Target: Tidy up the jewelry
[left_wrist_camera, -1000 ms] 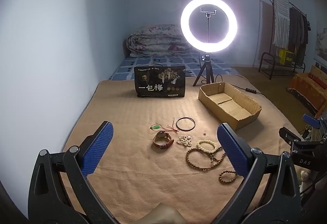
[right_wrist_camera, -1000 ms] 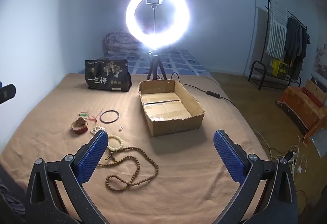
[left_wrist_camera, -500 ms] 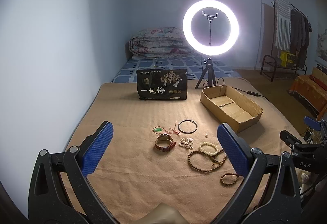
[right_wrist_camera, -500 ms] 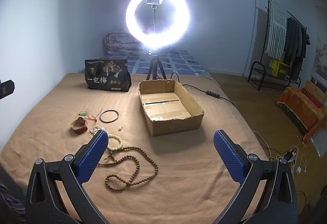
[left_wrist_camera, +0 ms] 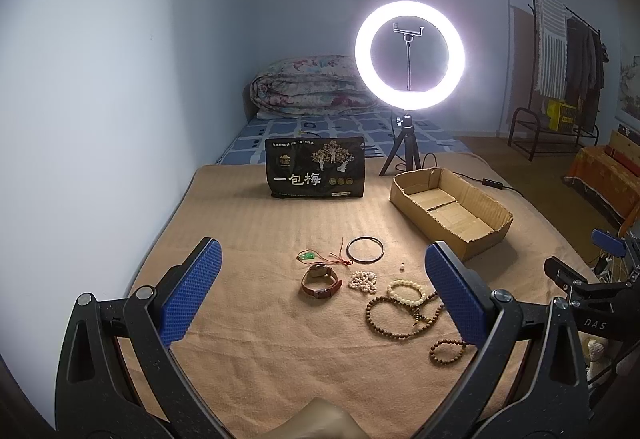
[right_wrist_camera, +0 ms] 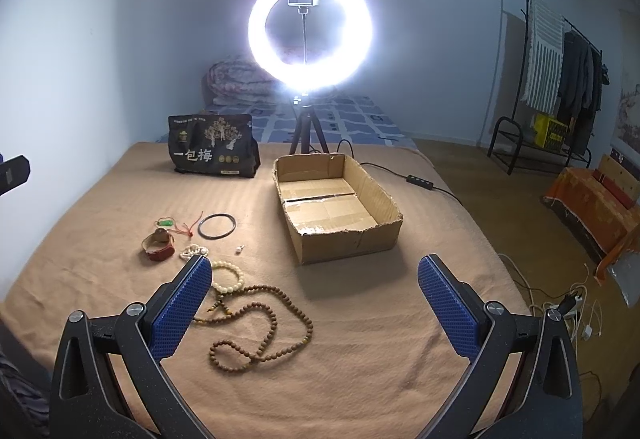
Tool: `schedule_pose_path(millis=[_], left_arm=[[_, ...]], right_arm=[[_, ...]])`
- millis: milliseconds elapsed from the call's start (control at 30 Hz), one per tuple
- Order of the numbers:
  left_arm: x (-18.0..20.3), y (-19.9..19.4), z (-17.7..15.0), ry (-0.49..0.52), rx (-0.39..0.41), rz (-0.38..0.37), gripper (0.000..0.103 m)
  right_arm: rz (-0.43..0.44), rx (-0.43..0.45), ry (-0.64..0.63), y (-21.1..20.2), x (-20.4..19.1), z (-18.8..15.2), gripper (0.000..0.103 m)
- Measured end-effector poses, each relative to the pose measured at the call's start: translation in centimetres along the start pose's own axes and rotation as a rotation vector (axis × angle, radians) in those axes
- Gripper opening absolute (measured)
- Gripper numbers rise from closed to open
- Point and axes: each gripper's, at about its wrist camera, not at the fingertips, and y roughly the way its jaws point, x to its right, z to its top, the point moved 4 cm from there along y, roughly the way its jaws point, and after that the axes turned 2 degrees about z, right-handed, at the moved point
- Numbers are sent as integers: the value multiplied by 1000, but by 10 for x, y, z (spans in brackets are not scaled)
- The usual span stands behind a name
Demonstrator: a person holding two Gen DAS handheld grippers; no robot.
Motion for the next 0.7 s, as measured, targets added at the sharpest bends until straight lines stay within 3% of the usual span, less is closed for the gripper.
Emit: schedule_pose_path(millis=[700], left_arm=[[1,-1,4,1,3,0,103]], right_arm=[[9,-4,-2,-1,-1,-1,102]])
